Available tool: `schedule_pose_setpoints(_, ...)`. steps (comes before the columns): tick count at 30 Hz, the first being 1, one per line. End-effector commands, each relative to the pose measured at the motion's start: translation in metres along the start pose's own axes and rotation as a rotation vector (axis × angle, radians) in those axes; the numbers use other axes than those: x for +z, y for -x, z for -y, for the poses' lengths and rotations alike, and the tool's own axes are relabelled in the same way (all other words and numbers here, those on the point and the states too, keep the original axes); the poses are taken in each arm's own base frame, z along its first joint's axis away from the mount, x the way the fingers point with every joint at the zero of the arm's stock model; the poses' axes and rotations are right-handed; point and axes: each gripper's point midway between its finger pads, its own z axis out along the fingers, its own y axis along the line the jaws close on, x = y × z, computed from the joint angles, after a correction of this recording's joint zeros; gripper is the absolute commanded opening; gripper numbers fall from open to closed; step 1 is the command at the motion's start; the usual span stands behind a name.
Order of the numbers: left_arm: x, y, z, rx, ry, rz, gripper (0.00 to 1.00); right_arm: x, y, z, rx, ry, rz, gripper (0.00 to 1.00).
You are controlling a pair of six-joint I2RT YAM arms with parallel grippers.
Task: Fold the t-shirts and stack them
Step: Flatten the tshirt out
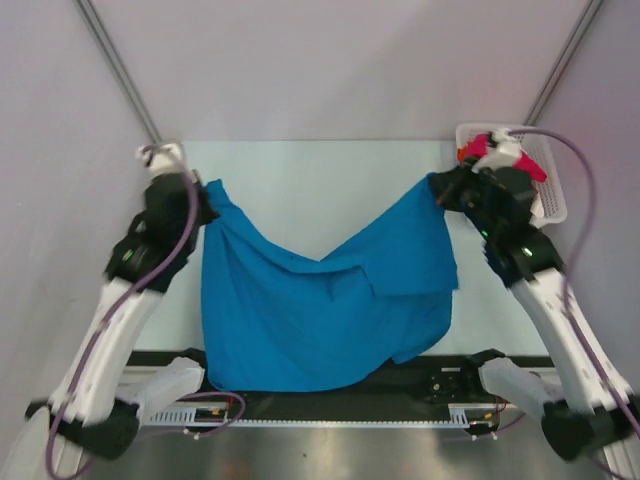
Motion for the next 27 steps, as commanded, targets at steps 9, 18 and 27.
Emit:
schedule_pose_setpoints(9, 0.211, -0.053, -0.055, 0.072, 0.44, -0.249, 0.0, 0.241, -0.04, 0.125, 0.052, -0.127, -0.083, 0.0)
schedule_pose_setpoints(18, 0.23, -0.085, -0.069, 0.124, 0.46, -0.455, 0.71, 0.203, -0.052, 0.135, -0.012, -0.3, -0.296, 0.57)
schedule_pose_setpoints(27, 0.092, -0.146, -0.063, -0.197, 0.29, -0.456, 0.69, 0.054, -0.19, 0.091, 0.008, -0.321, -0.52, 0.68)
